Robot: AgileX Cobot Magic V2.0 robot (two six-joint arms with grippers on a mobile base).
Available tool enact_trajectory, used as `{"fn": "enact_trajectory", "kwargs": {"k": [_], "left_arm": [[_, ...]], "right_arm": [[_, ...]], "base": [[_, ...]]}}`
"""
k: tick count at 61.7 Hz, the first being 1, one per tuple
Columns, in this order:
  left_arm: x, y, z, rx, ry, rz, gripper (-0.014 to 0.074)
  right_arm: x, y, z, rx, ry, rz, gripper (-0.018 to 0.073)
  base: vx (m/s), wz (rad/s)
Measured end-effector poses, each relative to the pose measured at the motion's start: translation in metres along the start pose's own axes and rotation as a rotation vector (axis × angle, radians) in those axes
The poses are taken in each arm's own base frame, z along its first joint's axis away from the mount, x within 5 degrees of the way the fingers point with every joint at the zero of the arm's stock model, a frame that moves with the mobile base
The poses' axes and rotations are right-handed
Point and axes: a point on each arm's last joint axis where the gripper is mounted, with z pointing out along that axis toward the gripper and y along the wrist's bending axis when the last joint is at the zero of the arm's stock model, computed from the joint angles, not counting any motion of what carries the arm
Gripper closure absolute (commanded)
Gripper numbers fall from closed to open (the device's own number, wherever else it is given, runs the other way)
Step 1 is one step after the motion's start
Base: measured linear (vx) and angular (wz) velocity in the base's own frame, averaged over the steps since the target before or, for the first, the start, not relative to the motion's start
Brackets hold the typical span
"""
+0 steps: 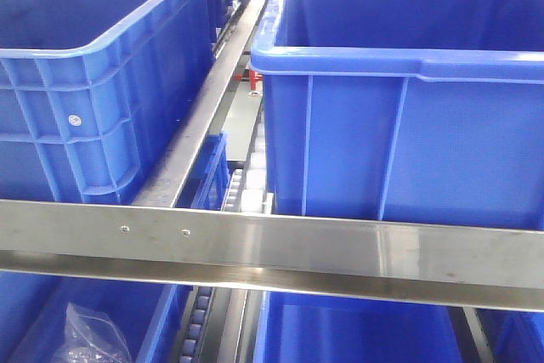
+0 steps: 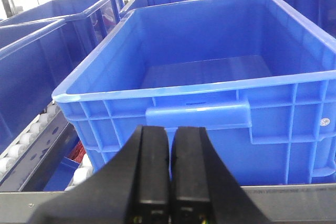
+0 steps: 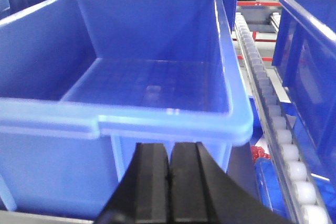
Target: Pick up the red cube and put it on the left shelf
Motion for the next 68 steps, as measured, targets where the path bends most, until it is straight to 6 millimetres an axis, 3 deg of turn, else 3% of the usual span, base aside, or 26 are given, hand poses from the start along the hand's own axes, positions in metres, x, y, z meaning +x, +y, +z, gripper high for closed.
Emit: {"fn": "enact_trajectory", "kwargs": {"k": [16,68], "left_arm": [[0.0,0.0,0.0,0.0,0.0,0.0,0.0491],[0.0,0.0,0.0,0.0,0.0,0.0,0.0491]], "right_arm": [[0.0012,-0.0014,-0.0081,0.018,-0.039,-0.003,0.0494],[0.0032,-0.0019,-0.0082,0.023,-0.017,-0.046,0.0494]], "base": [[0.0,0.0],[0.0,0.0]]}}
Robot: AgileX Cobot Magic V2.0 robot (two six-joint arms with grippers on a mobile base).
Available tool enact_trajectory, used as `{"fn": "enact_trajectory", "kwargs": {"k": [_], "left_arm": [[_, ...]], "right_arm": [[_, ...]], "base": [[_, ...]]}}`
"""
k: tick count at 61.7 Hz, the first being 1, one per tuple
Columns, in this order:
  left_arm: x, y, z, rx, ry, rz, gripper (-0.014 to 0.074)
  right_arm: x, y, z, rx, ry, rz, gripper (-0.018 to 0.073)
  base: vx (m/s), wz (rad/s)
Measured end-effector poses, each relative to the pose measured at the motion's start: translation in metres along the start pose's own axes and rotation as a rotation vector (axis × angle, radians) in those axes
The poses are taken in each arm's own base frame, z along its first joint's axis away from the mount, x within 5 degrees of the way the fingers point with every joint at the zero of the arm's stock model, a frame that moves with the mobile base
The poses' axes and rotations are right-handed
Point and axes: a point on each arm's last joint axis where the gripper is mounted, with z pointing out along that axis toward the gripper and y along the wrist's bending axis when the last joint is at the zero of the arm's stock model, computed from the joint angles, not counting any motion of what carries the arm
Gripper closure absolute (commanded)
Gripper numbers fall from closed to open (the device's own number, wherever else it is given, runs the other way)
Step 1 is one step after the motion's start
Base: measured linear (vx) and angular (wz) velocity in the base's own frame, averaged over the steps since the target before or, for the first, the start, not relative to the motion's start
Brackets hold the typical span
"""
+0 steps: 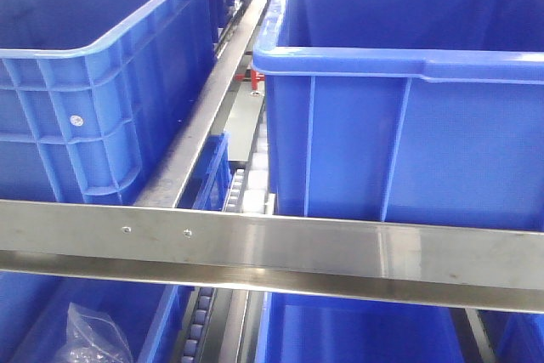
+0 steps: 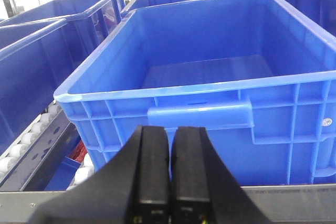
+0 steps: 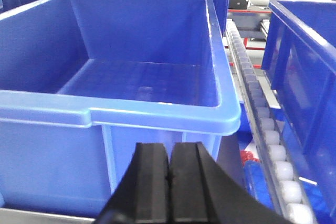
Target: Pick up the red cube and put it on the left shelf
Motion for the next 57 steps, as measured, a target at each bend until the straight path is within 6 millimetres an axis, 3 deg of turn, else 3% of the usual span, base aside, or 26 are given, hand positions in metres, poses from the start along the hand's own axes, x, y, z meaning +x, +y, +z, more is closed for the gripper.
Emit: {"fn": "enact_trajectory", "kwargs": {"k": [57], "left_arm": [[0.0,0.0,0.0,0.0,0.0,0.0,0.0491]], "right_arm": [[0.0002,0.0001,0.0,-0.001,0.002,-0.026,0.0494]], "base": [[0.0,0.0]]}}
